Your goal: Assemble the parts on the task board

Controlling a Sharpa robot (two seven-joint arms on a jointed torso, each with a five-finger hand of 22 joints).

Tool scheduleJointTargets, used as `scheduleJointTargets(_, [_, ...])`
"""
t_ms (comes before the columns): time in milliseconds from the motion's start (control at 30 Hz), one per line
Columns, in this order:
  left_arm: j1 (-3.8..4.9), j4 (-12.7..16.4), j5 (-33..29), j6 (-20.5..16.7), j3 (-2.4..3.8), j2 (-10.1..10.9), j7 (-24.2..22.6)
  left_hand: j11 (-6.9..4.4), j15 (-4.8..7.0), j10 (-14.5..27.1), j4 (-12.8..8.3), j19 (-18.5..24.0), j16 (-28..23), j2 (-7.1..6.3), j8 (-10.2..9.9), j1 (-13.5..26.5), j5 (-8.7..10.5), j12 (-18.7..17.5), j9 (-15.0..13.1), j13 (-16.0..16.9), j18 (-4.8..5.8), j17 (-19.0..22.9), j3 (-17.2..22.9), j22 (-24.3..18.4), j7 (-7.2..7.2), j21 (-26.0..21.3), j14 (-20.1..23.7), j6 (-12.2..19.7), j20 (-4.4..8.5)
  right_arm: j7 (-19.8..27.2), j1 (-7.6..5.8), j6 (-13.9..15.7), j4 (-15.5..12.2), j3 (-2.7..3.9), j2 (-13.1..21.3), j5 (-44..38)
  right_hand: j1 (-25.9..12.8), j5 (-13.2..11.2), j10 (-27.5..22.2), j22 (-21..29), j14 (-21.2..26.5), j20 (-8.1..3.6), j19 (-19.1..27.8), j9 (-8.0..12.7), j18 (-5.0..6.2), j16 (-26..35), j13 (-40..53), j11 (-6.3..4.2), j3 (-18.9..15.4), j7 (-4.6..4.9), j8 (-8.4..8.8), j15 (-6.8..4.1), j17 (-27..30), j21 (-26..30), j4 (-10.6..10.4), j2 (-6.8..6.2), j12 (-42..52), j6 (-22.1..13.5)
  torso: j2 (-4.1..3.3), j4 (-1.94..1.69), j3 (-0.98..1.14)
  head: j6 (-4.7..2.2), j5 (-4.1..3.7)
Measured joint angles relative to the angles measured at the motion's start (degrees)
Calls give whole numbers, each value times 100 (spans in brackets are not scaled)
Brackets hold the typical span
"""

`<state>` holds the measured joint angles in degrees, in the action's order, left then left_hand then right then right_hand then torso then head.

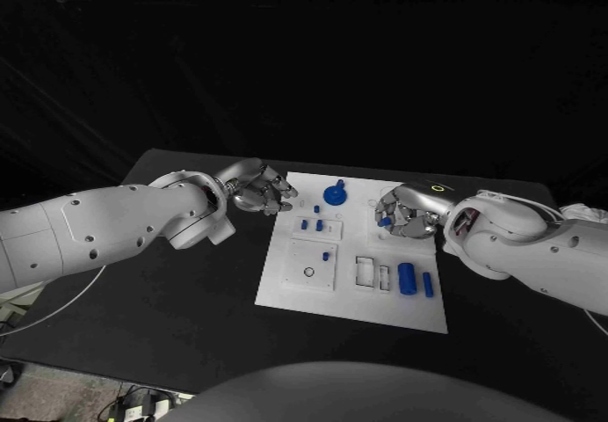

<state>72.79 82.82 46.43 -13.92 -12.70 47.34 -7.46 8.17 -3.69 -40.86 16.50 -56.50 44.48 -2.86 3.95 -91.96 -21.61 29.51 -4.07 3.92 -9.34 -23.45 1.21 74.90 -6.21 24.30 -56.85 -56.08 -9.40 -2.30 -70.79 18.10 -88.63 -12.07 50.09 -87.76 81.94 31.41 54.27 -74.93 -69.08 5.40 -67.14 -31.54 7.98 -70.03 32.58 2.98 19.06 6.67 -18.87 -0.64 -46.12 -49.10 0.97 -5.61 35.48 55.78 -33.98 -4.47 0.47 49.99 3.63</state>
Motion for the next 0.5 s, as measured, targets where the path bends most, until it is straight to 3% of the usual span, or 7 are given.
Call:
scheduleJointTargets(200, [-1, -16, 0, 6, 0, -15, 16, 0, 0, 0, 0, 0, 0, 23, 0, -23, 0, 0, 0, 0, 0, 0, 0, 0, 0, 0, 0, 0, 0, -26, -313, -51, -497, 14, 145, 272, -3, -127, 6, 0, 42, 2, 43, 0, -1, 19, -44, 5, 0, 31, -19, 2, 40, 0, 0, 3, -40, -33, 2, 3, -5, 0, 8])
scheduleJointTargets(500, [-50, -76, -1, 14, 0, -109, 20, 0, 0, 0, 0, 0, 0, 23, 0, -23, 0, 0, 0, 0, 0, 0, 0, 0, 0, 0, 0, 0, 0, -83, -346, -454, -691, 7, -343, 841, -40, -268, 14, 0, 42, 23, 64, 0, -1, 19, -65, 14, 0, 26, -20, 2, 11, 0, 0, 38, -76, -93, 28, 5, -10, 0, 23])
